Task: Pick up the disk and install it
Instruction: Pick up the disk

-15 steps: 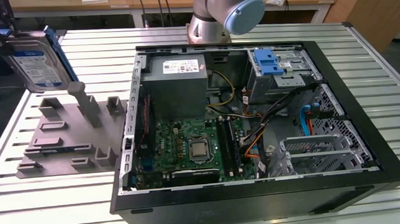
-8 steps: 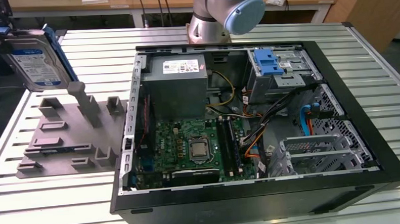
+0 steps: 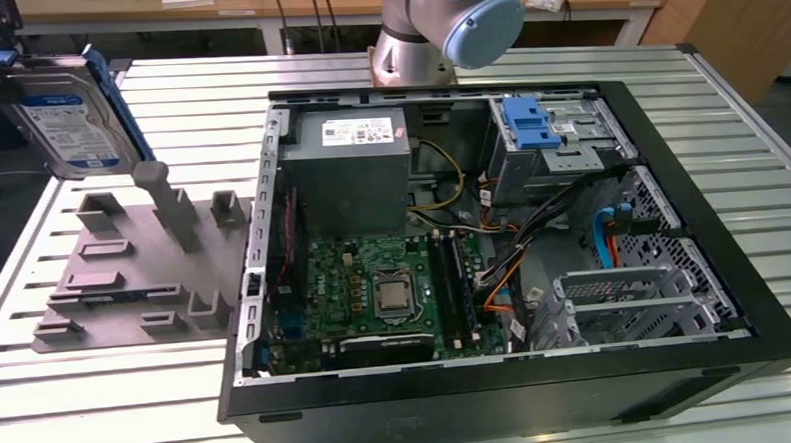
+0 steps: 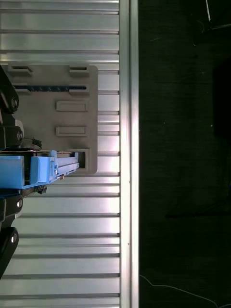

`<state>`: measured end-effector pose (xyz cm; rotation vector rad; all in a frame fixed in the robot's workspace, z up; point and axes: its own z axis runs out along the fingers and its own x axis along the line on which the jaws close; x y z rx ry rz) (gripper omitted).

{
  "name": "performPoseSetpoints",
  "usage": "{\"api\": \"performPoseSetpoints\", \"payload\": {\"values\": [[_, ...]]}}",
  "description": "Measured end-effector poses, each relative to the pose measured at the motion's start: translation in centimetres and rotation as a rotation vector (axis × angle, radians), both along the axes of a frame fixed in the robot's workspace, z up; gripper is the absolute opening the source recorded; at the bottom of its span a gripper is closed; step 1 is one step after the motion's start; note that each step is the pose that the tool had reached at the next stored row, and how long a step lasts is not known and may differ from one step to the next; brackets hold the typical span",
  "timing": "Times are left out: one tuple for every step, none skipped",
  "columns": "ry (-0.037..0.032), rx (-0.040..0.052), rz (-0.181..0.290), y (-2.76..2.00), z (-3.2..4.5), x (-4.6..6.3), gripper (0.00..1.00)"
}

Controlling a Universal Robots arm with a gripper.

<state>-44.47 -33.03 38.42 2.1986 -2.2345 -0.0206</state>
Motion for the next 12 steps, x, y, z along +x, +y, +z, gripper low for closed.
{"api": "performPoseSetpoints", "payload": {"values": [[-0.0001, 0.0000, 0.000, 0.00, 0.03, 0.00, 0.36], [0.0000, 0.0000, 0.000, 0.00, 0.05, 0.00, 0.36], [0.0000, 0.0000, 0.000, 0.00, 0.08, 0.00, 0.36], [0.0000, 0.0000, 0.000, 0.00, 0.10, 0.00, 0.36], [0.0000, 0.0000, 0.000, 0.00, 0.13, 0.00, 0.36], [0.0000, 0.0000, 0.000, 0.00, 0.15, 0.00, 0.36], [0.0000, 0.0000, 0.000, 0.00, 0.18, 0.00, 0.36], [-0.0001, 0.0000, 0.000, 0.00, 0.19, 0.00, 0.36], [0.0000, 0.0000, 0.000, 0.00, 0.22, 0.00, 0.36], [0.0000, 0.0000, 0.000, 0.00, 0.24, 0.00, 0.36], [-0.0001, 0.0000, 0.000, 0.00, 0.26, 0.00, 0.36], [-0.0001, 0.0000, 0.000, 0.00, 0.28, 0.00, 0.36]]}}
